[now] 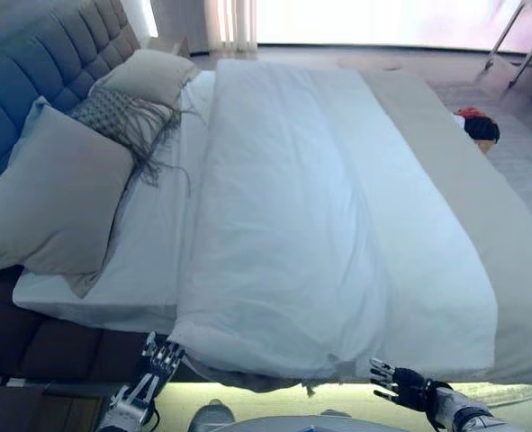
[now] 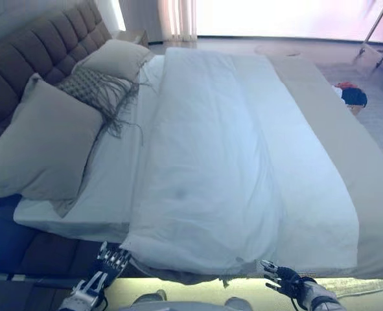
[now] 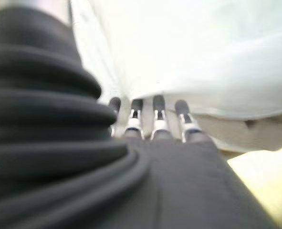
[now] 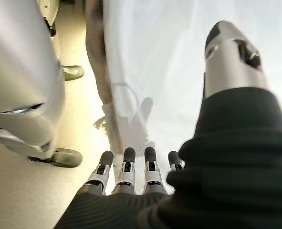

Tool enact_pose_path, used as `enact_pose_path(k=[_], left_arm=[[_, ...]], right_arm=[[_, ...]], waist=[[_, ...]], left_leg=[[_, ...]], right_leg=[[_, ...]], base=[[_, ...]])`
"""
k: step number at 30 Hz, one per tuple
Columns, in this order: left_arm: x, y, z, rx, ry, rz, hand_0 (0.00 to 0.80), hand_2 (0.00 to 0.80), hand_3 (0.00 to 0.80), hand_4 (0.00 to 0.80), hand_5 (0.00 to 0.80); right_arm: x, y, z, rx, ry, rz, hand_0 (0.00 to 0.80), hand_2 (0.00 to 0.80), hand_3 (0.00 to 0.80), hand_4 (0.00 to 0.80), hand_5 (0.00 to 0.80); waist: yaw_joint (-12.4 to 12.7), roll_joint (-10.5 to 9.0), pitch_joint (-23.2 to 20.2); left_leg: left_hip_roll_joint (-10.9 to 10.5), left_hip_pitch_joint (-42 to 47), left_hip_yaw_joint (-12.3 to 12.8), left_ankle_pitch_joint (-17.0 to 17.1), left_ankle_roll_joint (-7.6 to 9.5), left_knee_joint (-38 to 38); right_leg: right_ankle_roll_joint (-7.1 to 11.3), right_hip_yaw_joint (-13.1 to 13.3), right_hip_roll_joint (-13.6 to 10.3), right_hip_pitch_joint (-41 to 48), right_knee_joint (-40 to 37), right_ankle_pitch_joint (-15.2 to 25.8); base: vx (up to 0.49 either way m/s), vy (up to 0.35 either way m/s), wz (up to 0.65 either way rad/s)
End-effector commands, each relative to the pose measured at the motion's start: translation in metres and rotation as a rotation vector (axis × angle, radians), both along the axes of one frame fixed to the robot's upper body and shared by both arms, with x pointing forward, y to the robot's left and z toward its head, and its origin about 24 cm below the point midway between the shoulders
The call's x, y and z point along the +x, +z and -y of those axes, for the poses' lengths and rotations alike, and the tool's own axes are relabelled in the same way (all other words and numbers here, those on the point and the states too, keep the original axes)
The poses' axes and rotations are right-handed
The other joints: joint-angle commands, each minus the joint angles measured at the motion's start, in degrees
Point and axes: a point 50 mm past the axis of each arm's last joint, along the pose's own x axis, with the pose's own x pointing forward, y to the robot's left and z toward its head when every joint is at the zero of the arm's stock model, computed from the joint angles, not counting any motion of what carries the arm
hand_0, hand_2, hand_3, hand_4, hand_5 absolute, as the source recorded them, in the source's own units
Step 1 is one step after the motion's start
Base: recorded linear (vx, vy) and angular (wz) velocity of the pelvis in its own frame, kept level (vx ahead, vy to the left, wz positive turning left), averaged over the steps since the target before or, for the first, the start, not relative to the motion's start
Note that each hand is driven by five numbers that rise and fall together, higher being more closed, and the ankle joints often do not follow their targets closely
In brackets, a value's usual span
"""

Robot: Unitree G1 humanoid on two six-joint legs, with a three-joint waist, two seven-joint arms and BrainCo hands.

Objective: Make the bed neatly

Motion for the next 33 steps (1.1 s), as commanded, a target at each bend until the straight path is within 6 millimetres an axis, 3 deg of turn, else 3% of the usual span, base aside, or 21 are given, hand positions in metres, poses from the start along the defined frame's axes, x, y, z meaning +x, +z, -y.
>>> enact_pose_path(k=[1,5,11,17,22,28,33], left_arm=[[0.013,0.011,-0.029,0.08,0.097,-0.027,0.0,0.0,0.0,0.0,0.0],[-0.013,0.003,-0.031,0.082,0.096,-0.18,0.0,0.0,0.0,0.0,0.0],[-0.033,-0.002,-0.031,0.062,0.115,-0.265,0.0,0.0,0.0,0.0,0.0],[-0.039,-0.007,-0.021,0.051,0.101,-0.287,0.0,0.0,0.0,0.0,0.0],[-0.039,-0.004,-0.026,0.064,0.092,-0.245,0.0,0.0,0.0,0.0,0.0],[-0.021,-0.002,-0.018,0.093,-0.084,-0.166,0.0,0.0,0.0,0.0,0.0],[-0.02,-0.007,-0.002,0.098,-0.216,-0.154,0.0,0.0,0.0,0.0,0.0]], right_arm=[[0.02,0.007,0.002,-0.008,-0.002,0.051,0.0,0.0,0.0,0.0,0.0],[0.021,0.006,0.0,-0.005,-0.015,0.063,0.0,0.0,0.0,0.0,0.0],[0.015,0.004,0.001,-0.008,-0.02,0.036,0.0,0.0,0.0,0.0,0.0],[0.012,0.0,-0.005,0.008,-0.034,0.026,0.0,0.0,0.0,0.0,0.0],[0.014,0.001,-0.005,0.022,-0.039,0.033,0.0,0.0,0.0,0.0,0.0],[0.012,-0.002,-0.013,0.069,-0.086,0.058,0.0,0.0,0.0,0.0,0.0],[0.0,-0.013,-0.034,0.132,-0.28,0.105,0.0,0.0,0.0,0.0,0.0]], waist=[[1.8,-0.87,0.6],[2.57,-1.42,-0.32],[3.23,-1.6,-0.63],[4.13,-1.48,-0.57],[4.09,-1.56,-1.19],[2.81,-1.51,-1.95],[0.27,-0.89,-2.48]], left_leg=[[-1.94,1.32,0.83,-2.31,3.11,-0.42],[-1.53,2.22,0.35,-0.67,2.36,-3.32],[-1.53,2.47,-0.18,-0.94,2.43,-3.3],[-1.7,3.13,-1.52,-0.48,2.41,-4.93],[-1.43,2.97,-1.77,-0.34,1.66,-5.57],[-0.83,2.31,-0.56,-0.22,1.07,-5.57],[-0.64,2.55,1.37,-0.46,1.3,-5.57]], right_leg=[[0.18,-1.05,-0.61,-0.13,-0.73,2.5],[0.43,-1.69,-0.28,0.91,-3.35,3.92],[-0.1,-1.93,0.05,1.39,-3.26,3.4],[-0.18,-2.47,0.25,2.37,-4.15,3.54],[0.28,-2.78,0.42,3.09,-7.1,5.1],[0.6,-1.89,0.86,2.26,-10.02,6.97],[0.65,-0.39,1.35,1.49,-10.02,7.06]], base=[[0.0,0.0,0.0],[0.003,-0.025,0.12],[0.027,-0.014,0.09],[0.025,-0.013,0.11],[0.018,-0.017,0.09],[-0.004,-0.006,0.04],[0.001,0.005,-0.02]])
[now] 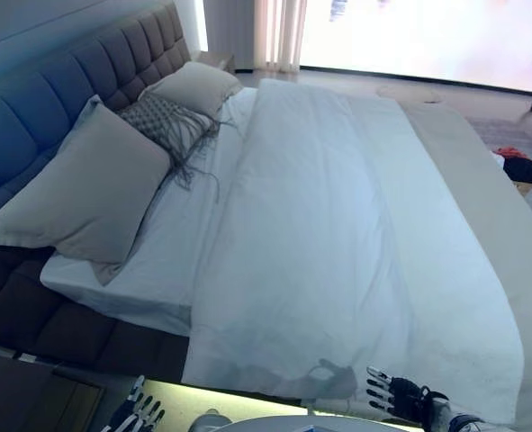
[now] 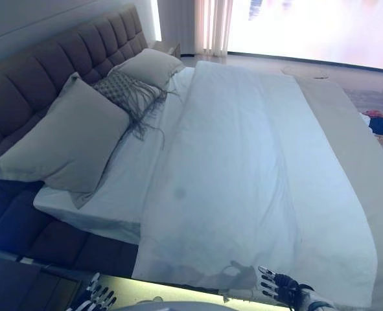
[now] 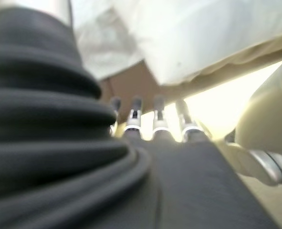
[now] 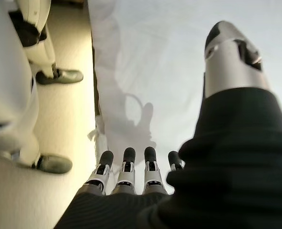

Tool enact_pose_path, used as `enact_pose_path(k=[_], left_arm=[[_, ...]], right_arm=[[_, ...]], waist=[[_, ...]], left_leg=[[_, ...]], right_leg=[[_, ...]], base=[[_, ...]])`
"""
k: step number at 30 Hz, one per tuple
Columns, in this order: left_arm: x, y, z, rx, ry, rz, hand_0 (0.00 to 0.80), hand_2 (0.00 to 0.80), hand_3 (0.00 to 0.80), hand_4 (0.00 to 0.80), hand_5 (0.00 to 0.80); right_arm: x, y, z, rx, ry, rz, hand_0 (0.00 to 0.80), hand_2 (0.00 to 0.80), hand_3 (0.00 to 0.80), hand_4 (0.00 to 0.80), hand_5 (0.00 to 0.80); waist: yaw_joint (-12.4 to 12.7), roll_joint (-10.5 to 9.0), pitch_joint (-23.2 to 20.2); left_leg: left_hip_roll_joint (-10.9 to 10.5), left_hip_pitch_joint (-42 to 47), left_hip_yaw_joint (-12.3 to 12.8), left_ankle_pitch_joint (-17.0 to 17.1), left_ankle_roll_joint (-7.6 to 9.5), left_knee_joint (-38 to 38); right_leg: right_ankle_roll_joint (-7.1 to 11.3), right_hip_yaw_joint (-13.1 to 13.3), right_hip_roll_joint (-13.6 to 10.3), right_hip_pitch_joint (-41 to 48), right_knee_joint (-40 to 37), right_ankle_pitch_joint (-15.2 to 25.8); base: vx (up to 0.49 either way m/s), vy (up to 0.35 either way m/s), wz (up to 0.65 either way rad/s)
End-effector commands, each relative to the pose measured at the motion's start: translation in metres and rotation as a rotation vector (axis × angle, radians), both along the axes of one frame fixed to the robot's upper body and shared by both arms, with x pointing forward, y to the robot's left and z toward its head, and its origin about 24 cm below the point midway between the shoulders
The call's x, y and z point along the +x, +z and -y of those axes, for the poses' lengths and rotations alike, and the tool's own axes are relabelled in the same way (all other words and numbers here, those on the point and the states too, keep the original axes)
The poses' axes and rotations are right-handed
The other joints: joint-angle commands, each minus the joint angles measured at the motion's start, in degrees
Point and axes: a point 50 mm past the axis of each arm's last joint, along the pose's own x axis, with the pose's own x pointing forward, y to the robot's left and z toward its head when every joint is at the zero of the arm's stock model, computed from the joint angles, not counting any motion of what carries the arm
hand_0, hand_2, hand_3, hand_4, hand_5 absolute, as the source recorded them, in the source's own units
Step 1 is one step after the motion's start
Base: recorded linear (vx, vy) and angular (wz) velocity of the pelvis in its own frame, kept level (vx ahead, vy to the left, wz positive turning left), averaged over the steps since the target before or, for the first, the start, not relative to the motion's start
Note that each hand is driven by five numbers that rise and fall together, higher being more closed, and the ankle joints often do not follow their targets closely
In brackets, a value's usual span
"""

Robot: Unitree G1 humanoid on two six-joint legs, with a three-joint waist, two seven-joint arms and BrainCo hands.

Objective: Make the bed neatly

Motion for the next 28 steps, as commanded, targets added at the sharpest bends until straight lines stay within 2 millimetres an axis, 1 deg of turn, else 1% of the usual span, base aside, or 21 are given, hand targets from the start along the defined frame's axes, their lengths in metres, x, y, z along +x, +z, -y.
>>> enact_pose_path(k=[1,3,4,5,7,9,11,14,17,19,22,25,28], left_arm=[[0.02,-0.001,0.015,-0.007,-0.088,0.059,0.0,0.0,0.0,0.0,0.0],[0.02,-0.004,0.022,0.014,-0.131,0.04,0.0,0.0,0.0,0.0,0.0],[0.018,-0.006,0.026,0.027,-0.16,0.025,0.0,0.0,0.0,0.0,0.0],[0.018,-0.007,0.029,0.029,-0.172,0.019,0.0,0.0,0.0,0.0,0.0],[0.016,-0.011,0.041,0.05,-0.209,-0.009,0.0,0.0,0.0,0.0,0.0],[0.016,-0.013,0.046,0.064,-0.209,-0.027,0.0,0.0,0.0,0.0,0.0],[0.017,-0.014,0.049,0.072,-0.223,-0.038,0.0,0.0,0.0,0.0,0.0],[0.02,-0.014,0.05,0.087,-0.266,-0.045,0.0,0.0,0.0,0.0,0.0],[0.022,-0.013,0.048,0.097,-0.269,-0.042,0.0,0.0,0.0,0.0,0.0],[0.022,-0.013,0.047,0.103,-0.269,-0.044,0.0,0.0,0.0,0.0,0.0],[0.024,-0.013,0.051,0.097,-0.275,-0.048,0.0,0.0,0.0,0.0,0.0],[0.021,-0.015,0.056,0.076,-0.271,-0.055,0.0,0.0,0.0,0.0,0.0],[0.019,-0.017,0.065,0.029,-0.267,-0.055,0.0,0.0,0.0,0.0,0.0]], right_arm=[[0.016,0.0,-0.01,0.028,-0.165,0.096,0.0,0.0,0.0,0.0,0.0],[0.008,-0.004,-0.015,0.071,-0.29,0.094,0.0,0.0,0.0,0.0,0.0],[0.004,-0.006,-0.018,0.094,-0.386,0.081,0.0,0.0,0.0,0.0,0.0],[0.0,-0.008,-0.02,0.108,-0.427,0.071,0.0,0.0,0.0,0.0,0.0],[-0.013,-0.012,-0.025,0.135,-0.495,0.03,0.0,0.0,0.0,0.0,0.0],[-0.02,-0.015,-0.028,0.139,-0.48,0.006,0.0,0.0,0.0,0.0,0.0],[-0.022,-0.015,-0.031,0.148,-0.419,0.001,0.0,0.0,0.0,0.0,0.0],[-0.015,-0.014,-0.036,0.132,-0.301,0.027,0.0,0.0,0.0,0.0,0.0],[-0.008,-0.012,-0.031,0.086,-0.257,0.047,0.0,0.0,0.0,0.0,0.0],[-0.004,-0.011,-0.026,0.039,-0.277,0.056,0.0,0.0,0.0,0.0,0.0],[-0.002,-0.011,-0.024,0.005,-0.324,0.045,0.0,0.0,0.0,0.0,0.0],[-0.009,-0.013,-0.023,-0.036,-0.366,0.009,0.0,0.0,0.0,0.0,0.0],[-0.016,-0.016,-0.024,-0.067,-0.366,-0.025,0.0,0.0,0.0,0.0,0.0]], waist=[[-1.6,1.24,-0.66],[-2.52,1.54,-0.73],[-3.07,1.66,-0.81],[-3.39,1.73,-0.85],[-4.31,2.1,-0.97],[-4.8,2.39,-0.95],[-5.21,2.41,-1.0],[-5.72,2.1,-1.0],[-6.24,1.98,-1.11],[-6.61,2.03,-1.23],[-7.07,2.32,-1.28],[-7.37,2.67,-1.17],[-7.42,3.01,-1.03]], left_leg=[[0.27,1.74,3.52,-3.27,1.84,-0.09],[0.2,2.15,4.06,-3.55,2.08,-0.09],[0.14,2.31,4.31,-3.67,2.23,-0.09],[0.12,2.43,4.49,-3.78,2.29,-0.09],[0.1,2.93,5.17,-4.07,2.51,-0.09],[0.05,3.4,5.64,-4.28,2.67,-0.09],[0.06,3.7,6.05,-4.41,2.67,-0.09],[0.1,4.1,6.68,-4.46,2.71,-0.09],[0.22,4.62,7.21,-4.58,2.71,-0.09],[0.35,4.85,7.51,-4.6,2.72,-0.09],[0.55,5.06,7.86,-4.57,2.72,-0.09],[0.66,5.26,8.04,-4.54,2.77,-0.09],[0.71,5.32,8.02,-4.52,2.79,-0.09]], right_leg=[[0.13,2.29,-0.03,-3.28,-0.54,4.42],[0.06,2.81,0.13,-3.36,-0.42,4.34],[0.03,3.27,0.22,-3.45,-0.34,4.32],[0.03,3.51,0.28,-3.46,-0.31,4.29],[-0.05,4.04,0.47,-3.35,-0.19,4.17],[-0.16,4.55,0.54,-3.27,-0.18,4.15],[-0.21,5.05,0.59,-3.25,-0.27,4.16],[-0.25,5.75,0.69,-3.27,-0.37,4.43],[-0.28,6.52,0.9,-3.24,-0.49,4.53],[-0.28,7.13,1.03,-3.35,-0.48,4.6],[-0.35,7.76,1.24,-3.52,-0.26,4.57],[-0.45,8.19,1.41,-3.43,-0.16,4.47],[-0.57,8.24,1.43,-3.46,-0.08,4.42]], base=[[0.011,0.029,-0.2],[0.013,0.033,-0.19],[0.008,0.026,-0.2],[0.008,0.023,-0.22],[0.009,0.021,-0.2],[-0.001,0.019,-0.29],[-0.01,0.004,-0.31],[-0.024,-0.023,-0.24],[-0.017,-0.018,-0.1],[-0.012,-0.001,-0.16],[-0.003,0.011,-0.13],[0.011,0.014,-0.06],[0.014,0.018,-0.09]])
